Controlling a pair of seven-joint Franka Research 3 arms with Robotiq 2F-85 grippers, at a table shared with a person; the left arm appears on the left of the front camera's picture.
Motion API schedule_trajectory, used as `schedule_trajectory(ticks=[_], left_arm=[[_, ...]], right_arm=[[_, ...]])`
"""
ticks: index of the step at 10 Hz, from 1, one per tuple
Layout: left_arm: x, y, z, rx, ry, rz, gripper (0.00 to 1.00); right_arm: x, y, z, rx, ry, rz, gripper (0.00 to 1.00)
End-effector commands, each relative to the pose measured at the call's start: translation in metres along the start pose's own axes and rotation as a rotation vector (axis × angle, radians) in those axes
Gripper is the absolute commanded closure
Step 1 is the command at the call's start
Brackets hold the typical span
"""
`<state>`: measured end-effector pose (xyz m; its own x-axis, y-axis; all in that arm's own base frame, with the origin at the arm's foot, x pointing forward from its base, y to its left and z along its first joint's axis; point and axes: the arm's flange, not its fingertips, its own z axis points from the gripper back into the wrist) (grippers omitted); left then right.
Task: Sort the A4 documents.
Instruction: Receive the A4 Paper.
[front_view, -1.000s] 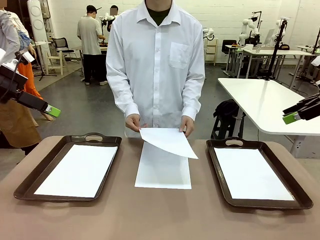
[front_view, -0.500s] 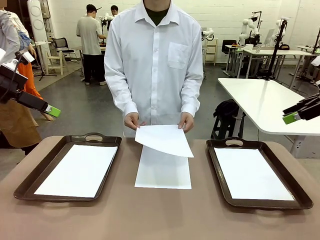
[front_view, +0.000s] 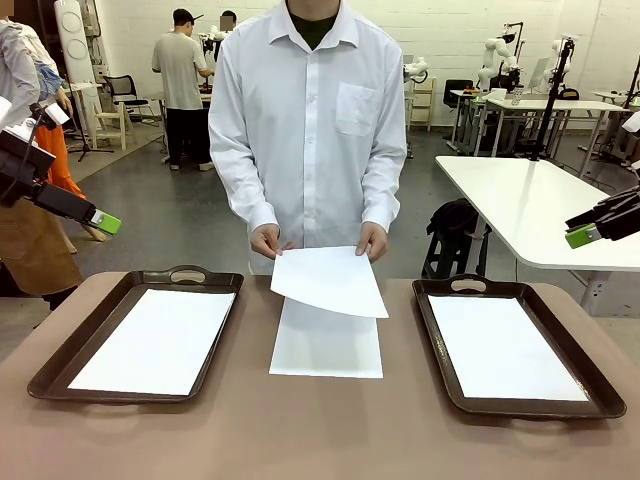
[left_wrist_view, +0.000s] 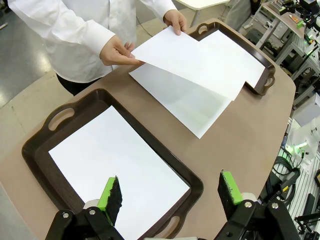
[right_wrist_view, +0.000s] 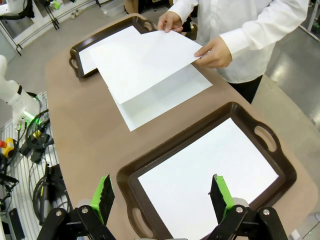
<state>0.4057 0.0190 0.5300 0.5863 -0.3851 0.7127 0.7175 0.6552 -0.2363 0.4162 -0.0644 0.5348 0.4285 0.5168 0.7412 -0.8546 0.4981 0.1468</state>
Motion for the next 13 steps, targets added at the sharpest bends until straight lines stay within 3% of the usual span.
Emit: schedule_trajectory(ticks=[1,13], left_arm=[[-0.0005,0.0001,-0.0001,0.000,0.004,-0.004,0.00],[-0.0005,0.0001,-0.0001,0.000,0.004,-0.004,0.00]], right_arm=[[0.0001,0.0002,-0.0003,0.000,0.000,0.011,0.00],[0.0001,0.0002,-0.0003,0.000,0.000,0.011,0.00]])
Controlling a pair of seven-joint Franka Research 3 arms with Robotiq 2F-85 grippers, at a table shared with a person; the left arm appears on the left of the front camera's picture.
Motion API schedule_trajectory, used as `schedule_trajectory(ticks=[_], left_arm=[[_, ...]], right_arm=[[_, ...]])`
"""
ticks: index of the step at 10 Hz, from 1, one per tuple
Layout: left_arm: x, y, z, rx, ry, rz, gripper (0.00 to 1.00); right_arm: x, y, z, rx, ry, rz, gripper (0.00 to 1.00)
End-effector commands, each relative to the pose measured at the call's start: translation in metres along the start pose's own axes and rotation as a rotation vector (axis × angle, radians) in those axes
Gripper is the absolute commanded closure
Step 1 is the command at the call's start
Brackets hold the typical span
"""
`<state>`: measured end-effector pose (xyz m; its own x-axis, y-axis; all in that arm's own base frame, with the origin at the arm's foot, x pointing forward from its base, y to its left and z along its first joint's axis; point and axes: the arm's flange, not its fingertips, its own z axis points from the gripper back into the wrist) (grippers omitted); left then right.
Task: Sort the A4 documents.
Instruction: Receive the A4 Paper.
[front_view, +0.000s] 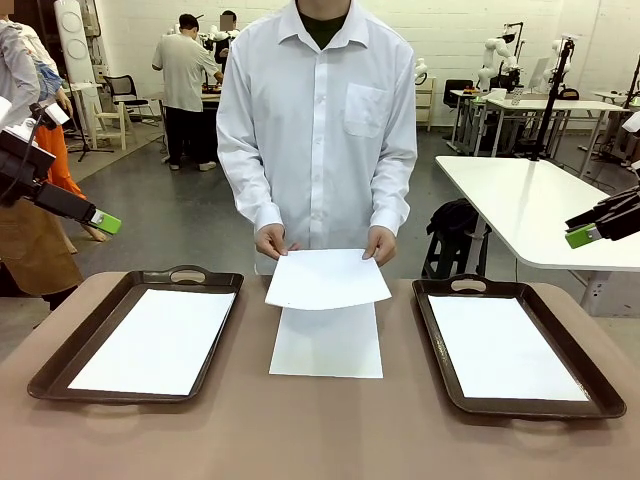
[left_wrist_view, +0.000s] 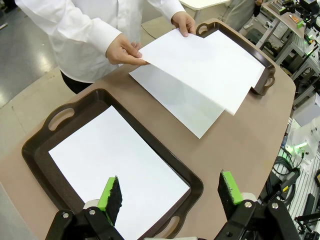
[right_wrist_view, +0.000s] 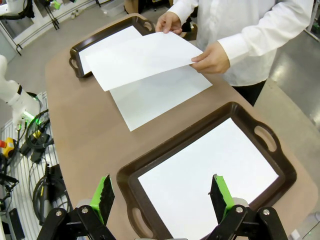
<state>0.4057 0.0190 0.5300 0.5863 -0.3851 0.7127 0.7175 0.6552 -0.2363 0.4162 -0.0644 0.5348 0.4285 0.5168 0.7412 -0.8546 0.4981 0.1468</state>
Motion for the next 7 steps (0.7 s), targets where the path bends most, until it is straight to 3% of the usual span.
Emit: schedule_trajectory(ticks=[1,7], left_arm=[[-0.0005,0.0001,-0.0001,0.000,0.004,-0.004,0.00],[-0.0005,0.0001,-0.0001,0.000,0.004,-0.004,0.00]], right_arm=[[0.0001,0.0002,-0.0003,0.000,0.000,0.011,0.00],[0.0001,0.0002,-0.0003,0.000,0.000,0.011,0.00]])
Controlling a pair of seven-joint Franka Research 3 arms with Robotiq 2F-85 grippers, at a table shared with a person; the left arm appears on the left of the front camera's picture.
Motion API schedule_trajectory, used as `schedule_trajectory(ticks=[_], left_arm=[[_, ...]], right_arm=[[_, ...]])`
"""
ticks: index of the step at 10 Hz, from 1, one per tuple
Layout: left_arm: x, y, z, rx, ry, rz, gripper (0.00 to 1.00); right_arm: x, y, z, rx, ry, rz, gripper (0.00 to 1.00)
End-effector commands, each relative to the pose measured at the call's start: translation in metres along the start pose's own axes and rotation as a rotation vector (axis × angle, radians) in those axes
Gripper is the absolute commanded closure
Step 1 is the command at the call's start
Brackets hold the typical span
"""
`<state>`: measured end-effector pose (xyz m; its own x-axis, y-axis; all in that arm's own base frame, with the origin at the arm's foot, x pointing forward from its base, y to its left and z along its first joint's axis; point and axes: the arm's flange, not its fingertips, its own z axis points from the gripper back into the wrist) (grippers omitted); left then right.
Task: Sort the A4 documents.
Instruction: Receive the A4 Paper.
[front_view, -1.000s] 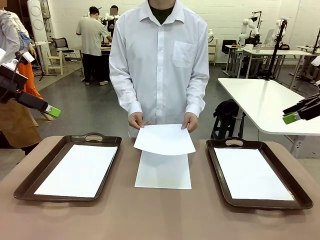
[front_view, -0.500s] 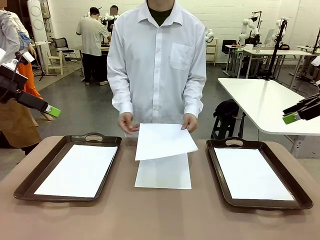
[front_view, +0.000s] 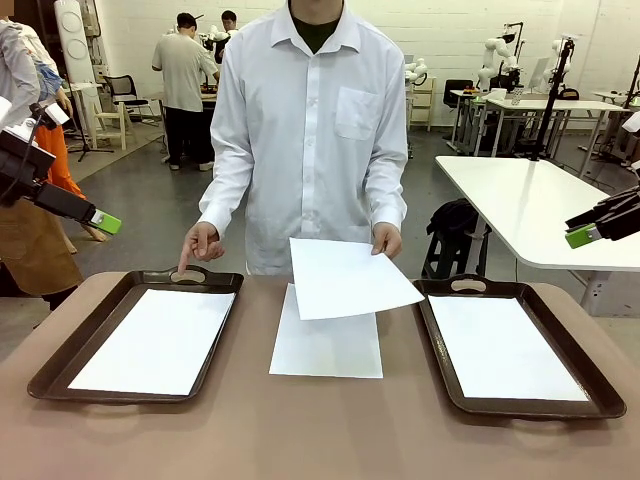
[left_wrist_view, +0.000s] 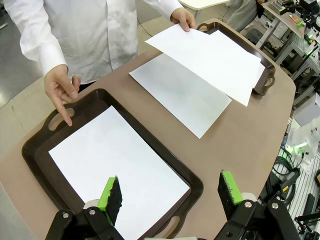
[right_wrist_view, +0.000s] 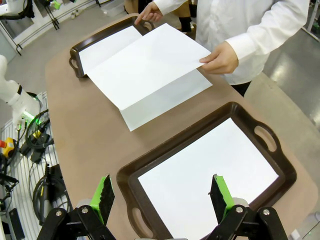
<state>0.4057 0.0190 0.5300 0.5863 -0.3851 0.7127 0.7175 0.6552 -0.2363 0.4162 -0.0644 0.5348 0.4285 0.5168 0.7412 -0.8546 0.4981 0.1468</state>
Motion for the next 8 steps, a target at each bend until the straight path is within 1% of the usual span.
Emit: schedule_trajectory(ticks=[1,8], left_arm=[[-0.0005,0.0001,-0.0001,0.000,0.004,-0.004,0.00],[-0.0005,0.0001,-0.0001,0.000,0.004,-0.004,0.00]], right_arm=[[0.0001,0.0002,-0.0003,0.000,0.000,0.011,0.00],[0.0001,0.0002,-0.0003,0.000,0.000,0.011,0.00]])
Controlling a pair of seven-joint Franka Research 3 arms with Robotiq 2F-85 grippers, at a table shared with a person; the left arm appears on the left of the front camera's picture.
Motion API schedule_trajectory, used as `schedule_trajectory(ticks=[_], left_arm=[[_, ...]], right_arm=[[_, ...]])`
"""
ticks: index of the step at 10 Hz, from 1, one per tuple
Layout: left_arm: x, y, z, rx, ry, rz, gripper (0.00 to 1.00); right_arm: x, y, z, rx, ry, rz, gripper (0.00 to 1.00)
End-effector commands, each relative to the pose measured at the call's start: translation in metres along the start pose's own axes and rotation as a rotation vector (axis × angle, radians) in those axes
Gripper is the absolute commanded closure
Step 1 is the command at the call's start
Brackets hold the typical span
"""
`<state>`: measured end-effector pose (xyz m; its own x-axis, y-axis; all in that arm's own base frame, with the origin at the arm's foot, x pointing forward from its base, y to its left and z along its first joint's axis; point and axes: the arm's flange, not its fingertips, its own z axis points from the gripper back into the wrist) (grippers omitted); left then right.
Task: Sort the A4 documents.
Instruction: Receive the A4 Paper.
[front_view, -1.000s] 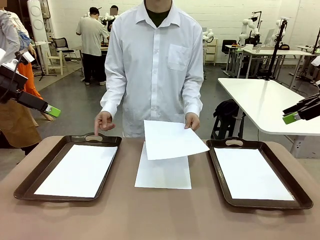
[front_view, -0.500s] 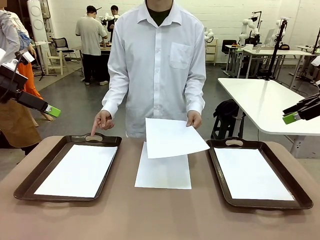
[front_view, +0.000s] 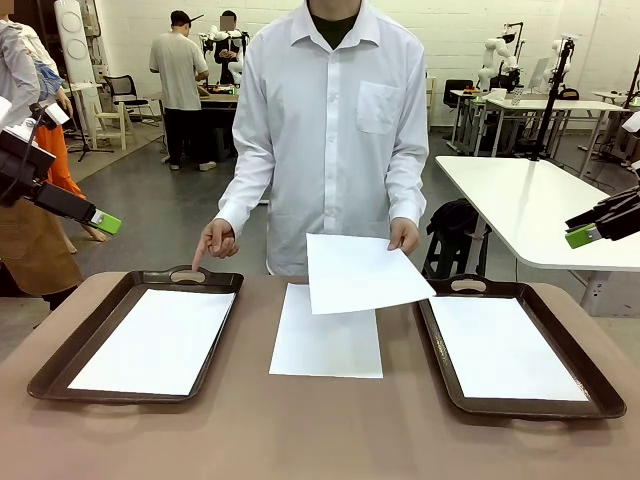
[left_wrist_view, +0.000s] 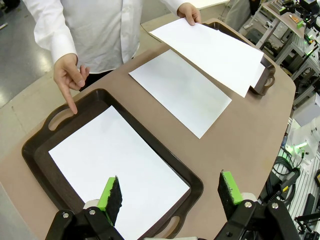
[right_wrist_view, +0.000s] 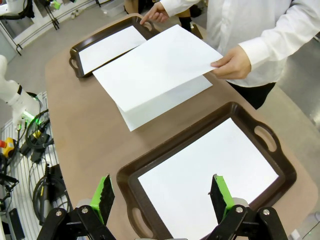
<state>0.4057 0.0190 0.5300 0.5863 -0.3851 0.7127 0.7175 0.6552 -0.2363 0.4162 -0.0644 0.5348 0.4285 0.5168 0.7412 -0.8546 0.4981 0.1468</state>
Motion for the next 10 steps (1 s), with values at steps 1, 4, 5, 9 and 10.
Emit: schedule_trajectory(ticks=[1,4,5,9,10], left_arm=[[-0.001,0.000,0.000,0.000,0.004,-0.004,0.00],[0.000,0.000,0.000,0.000,0.000,0.000,0.00],[0.002,0.011,-0.009,-0.029,0.005,0.069,0.00],[0.024,0.024,-0.050,-0.172,0.046,0.201,0.00],[0.031,0.030,-0.067,-0.235,0.050,0.243,0.00]], right_arm=[[0.000,0.000,0.000,0.000,0.000,0.011,0.00],[0.000,0.000,0.000,0.000,0.000,0.011,0.00],[0.000,0.000,0.000,0.000,0.000,0.011,0.00],[0.000,0.000,0.000,0.000,0.000,0.011,0.00],[0.000,0.000,0.000,0.000,0.000,0.011,0.00]])
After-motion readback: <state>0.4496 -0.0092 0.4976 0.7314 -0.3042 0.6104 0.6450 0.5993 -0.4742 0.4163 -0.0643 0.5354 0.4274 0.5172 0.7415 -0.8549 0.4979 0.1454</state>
